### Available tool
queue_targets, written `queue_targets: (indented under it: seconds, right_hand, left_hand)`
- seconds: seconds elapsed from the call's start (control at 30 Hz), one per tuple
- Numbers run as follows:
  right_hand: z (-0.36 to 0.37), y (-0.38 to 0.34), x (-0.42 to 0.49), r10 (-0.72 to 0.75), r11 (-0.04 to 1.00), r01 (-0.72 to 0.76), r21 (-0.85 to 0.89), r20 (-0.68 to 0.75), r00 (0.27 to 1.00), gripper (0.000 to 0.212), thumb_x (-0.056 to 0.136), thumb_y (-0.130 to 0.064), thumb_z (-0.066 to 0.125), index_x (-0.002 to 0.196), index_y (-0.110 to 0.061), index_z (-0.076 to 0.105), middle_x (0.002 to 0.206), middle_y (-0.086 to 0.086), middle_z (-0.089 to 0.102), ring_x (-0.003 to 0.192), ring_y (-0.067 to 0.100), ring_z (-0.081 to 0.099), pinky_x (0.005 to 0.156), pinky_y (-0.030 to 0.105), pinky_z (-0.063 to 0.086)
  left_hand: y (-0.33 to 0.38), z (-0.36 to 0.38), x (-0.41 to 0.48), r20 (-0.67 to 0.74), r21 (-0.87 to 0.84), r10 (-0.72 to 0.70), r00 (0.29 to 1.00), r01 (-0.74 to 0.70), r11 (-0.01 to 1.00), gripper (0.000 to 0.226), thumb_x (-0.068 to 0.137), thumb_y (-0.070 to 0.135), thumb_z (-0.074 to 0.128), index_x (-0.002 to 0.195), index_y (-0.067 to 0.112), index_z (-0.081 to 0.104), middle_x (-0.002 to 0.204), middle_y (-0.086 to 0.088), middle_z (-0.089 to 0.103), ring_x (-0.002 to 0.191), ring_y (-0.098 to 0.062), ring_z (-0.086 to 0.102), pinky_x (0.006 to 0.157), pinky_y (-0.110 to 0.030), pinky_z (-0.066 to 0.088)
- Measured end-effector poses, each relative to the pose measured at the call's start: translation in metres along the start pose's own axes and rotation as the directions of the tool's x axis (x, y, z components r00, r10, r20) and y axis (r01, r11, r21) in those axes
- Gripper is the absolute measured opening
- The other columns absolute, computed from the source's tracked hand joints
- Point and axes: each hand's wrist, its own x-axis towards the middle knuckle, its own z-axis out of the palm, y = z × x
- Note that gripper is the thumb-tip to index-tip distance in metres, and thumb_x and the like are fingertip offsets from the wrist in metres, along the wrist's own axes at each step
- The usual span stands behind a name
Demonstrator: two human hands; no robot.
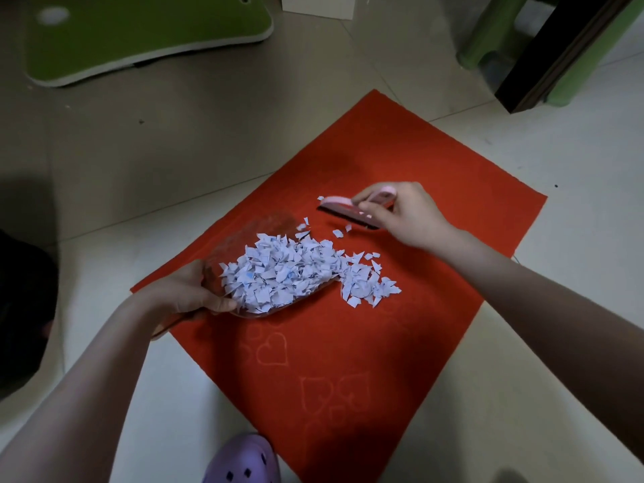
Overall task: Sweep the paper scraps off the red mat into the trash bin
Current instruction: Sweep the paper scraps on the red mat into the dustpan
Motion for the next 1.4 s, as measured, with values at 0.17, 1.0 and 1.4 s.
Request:
queue_targets:
  seconds: [0.17, 1.0, 1.4]
  right_hand:
    - [-0.001, 0.021, 0.014, 0.210, 0.950, -0.240, -0.202, -0.157, 0.965, 0.021, 0.092, -0.038, 0.053, 0.099, -0.027, 0.069, 0.099, 0.004, 0.071, 0.096, 0.030, 0.063, 0.069, 0.029, 0.039]
    - [0.009, 0.004, -0.023, 0.313, 0.919, -0.344, -0.193, -0.171, 0.934, 0.031, 0.093, -0.040, 0.048, 0.087, -0.014, 0.065, 0.070, 0.006, 0.061, 0.068, 0.030, 0.060, 0.056, 0.031, 0.040]
    - [0.039, 0.003, -0.080, 0.135, 0.944, -0.169, -0.283, -0.135, 0.982, 0.022, 0.098, -0.025, 0.040, 0.095, -0.008, 0.053, 0.080, 0.013, 0.060, 0.072, 0.036, 0.060, 0.061, 0.039, 0.047]
  left_hand:
    - [0.003, -0.001, -0.006, -0.020, 0.016, -0.010, 1.000, 0.010, 1.000, 0.062, 0.063, -0.002, 0.084, 0.114, 0.003, 0.048, 0.070, -0.008, 0.059, 0.041, -0.007, 0.053, 0.038, -0.018, 0.039]
    - [-0.005, 0.004, -0.009, 0.014, -0.007, 0.037, 0.999, -0.036, 0.999, 0.072, 0.053, 0.004, 0.090, 0.111, 0.006, 0.048, 0.070, -0.007, 0.058, 0.047, -0.009, 0.052, 0.040, -0.020, 0.038]
    - [-0.015, -0.011, -0.027, 0.094, 0.085, 0.031, 0.995, -0.039, 0.996, 0.110, 0.010, 0.039, 0.095, 0.104, 0.009, 0.047, 0.049, -0.005, 0.059, 0.041, -0.013, 0.046, 0.036, -0.023, 0.036]
